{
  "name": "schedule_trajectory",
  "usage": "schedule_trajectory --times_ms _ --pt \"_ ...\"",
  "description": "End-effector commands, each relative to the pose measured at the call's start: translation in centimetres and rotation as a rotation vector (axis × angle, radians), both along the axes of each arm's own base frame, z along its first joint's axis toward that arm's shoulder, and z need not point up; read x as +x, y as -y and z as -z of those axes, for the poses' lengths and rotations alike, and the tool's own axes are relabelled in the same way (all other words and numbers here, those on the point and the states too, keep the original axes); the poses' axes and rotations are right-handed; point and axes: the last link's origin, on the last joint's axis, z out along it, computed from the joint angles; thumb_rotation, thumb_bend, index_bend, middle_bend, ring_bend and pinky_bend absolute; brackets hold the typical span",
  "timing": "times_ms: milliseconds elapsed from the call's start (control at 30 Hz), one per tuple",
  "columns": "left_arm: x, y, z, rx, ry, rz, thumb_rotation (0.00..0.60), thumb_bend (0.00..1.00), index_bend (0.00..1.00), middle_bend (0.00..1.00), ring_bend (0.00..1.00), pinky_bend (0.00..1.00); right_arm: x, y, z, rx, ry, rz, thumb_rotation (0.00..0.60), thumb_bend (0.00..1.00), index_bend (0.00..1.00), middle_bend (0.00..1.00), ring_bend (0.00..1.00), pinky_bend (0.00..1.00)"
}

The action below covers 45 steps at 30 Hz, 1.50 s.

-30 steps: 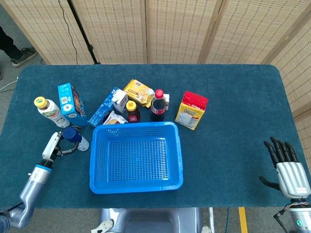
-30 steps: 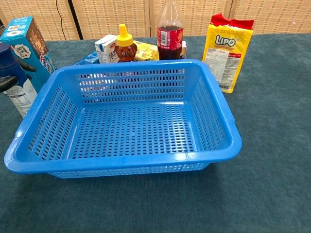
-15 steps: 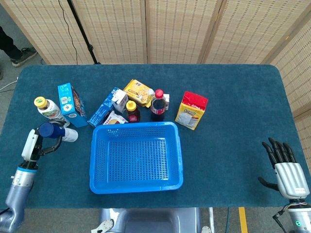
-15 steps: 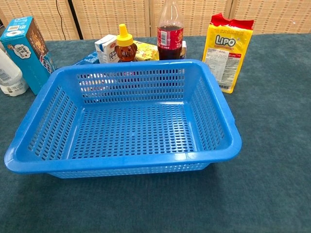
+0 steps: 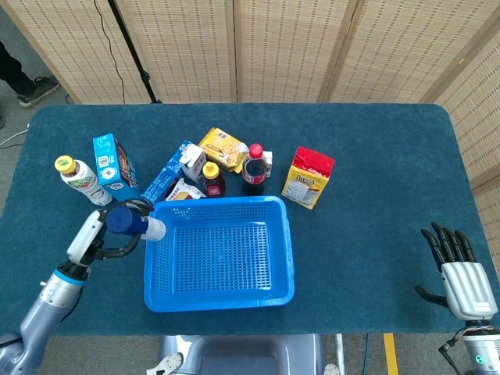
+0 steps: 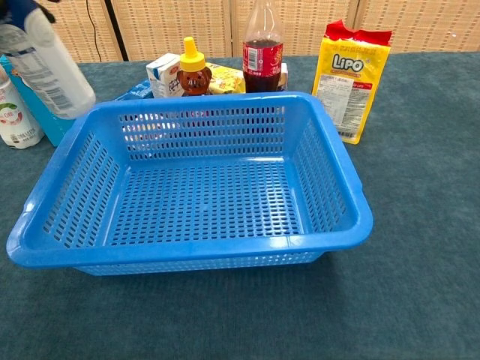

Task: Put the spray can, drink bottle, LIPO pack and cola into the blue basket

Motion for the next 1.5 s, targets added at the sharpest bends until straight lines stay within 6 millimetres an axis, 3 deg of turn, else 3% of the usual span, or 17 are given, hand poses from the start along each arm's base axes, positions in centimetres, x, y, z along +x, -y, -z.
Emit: schedule_trajectory --times_ms 33,133,433,700,800,967,1033,1100,1200,1500 --pt "2.5 -0.5 2.5 -0.062 -0.013 0.025 0.6 0.49 0.51 0.35 0.31 0.38 0.0 0.0 0.0 0.002 -0.002 0.002 0.6 0.0 0.0 0.0 0.0 0.0" --pt "3.2 -1.2 4.5 -0.081 -0.012 0.008 0.6 0.49 0.51 0.35 0.31 0.38 -0.1 0.1 0.0 0.004 -0.001 0.007 0.6 0.0 0.0 0.0 0.0 0.0" --pt "3.8 -2.8 7.9 -0.097 -0.014 -0.04 0.6 0.49 0.51 0.35 0.31 0.38 -0.2 0.3 0.0 0.009 0.004 0.017 0.6 0.0 0.0 0.0 0.0 0.0" --pt "4.1 -3.0 10.3 -0.141 -0.043 -0.044 0.6 0.49 0.51 0.35 0.31 0.38 -0.1 0.2 0.0 0.013 0.001 0.017 0.6 0.0 0.0 0.0 0.0 0.0" --pt "4.0 -3.1 10.7 -0.143 -0.076 -0.043 0.6 0.48 0.49 0.34 0.27 0.34 -0.2 0.2 0.1 0.016 0.001 0.021 0.6 0.0 0.0 0.0 0.0 0.0" --pt "3.6 -2.9 11.2 -0.176 -0.131 -0.036 0.6 0.45 0.39 0.16 0.08 0.19 -0.1 0.2 0.1 0.024 0.005 0.022 0.6 0.0 0.0 0.0 0.0 0.0" --pt "3.5 -2.8 11.4 -0.197 -0.141 -0.029 0.6 0.44 0.31 0.07 0.02 0.13 -0.1 0.2 0.1 0.024 0.004 0.021 0.6 0.0 0.0 0.0 0.0 0.0" --pt "3.4 -2.7 11.3 -0.2 -0.142 -0.017 0.6 0.44 0.17 0.01 0.0 0.05 -0.1 0.2 0.1 0.022 0.005 0.021 0.6 0.0 0.0 0.0 0.0 0.0" --pt "3.2 -2.6 11.0 -0.174 -0.104 -0.011 0.6 0.44 0.02 0.0 0.0 0.0 -0.1 0.2 0.0 0.018 0.005 0.022 0.6 0.0 0.0 0.0 0.0 0.0" --pt "2.2 -1.9 8.5 -0.082 -0.032 0.025 0.6 0.44 0.0 0.0 0.0 0.0 0.0 0.1 0.2 0.026 0.001 0.023 0.6 0.0 0.0 0.0 0.0 0.0"
